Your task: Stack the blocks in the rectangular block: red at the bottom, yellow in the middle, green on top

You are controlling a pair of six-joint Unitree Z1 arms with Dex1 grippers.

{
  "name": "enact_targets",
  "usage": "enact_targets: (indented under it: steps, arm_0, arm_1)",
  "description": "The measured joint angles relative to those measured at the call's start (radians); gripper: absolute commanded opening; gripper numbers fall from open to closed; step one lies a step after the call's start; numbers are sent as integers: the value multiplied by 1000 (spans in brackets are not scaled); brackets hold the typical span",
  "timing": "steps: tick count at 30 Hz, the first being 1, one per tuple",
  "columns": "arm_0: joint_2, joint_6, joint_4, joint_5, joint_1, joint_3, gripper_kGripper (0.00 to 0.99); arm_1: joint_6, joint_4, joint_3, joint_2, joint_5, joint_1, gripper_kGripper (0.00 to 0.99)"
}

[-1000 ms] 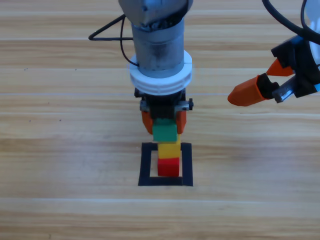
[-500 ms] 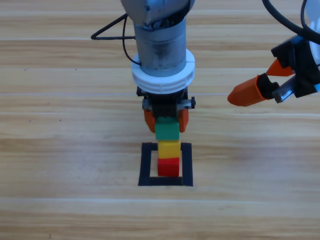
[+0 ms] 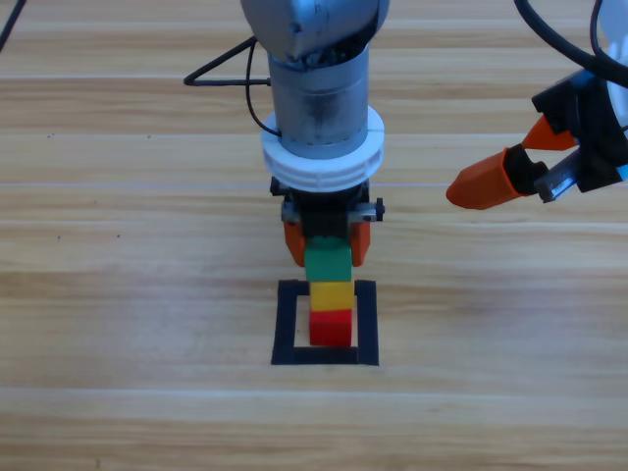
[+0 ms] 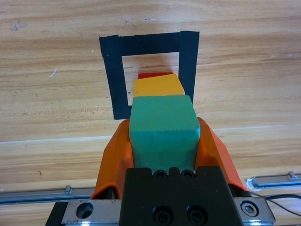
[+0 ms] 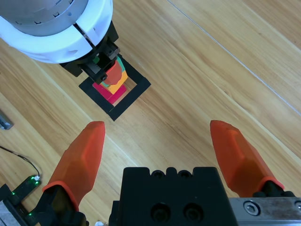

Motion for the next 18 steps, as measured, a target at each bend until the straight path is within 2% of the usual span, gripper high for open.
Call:
enact_targets:
  steps: [2,3,4,5,6,18]
  arm_0:
    - [0,0,0,0,0,0,60]
    - [0,0,0,0,0,0,146]
    - [0,0,0,0,0,0,414]
    - [0,0,0,0,0,0,772]
    - [0,0,0,0,0,0,974]
    - [0,0,0,0,0,0,990]
  arm_1:
    - [0,0,0,0,0,0,985]
    - [0,0,0,0,0,0,985]
    - [0,0,0,0,0,0,985]
    - [0,0,0,0,0,0,985]
    - [0,0,0,0,0,0,985]
    - [0,0,0,0,0,0,985]
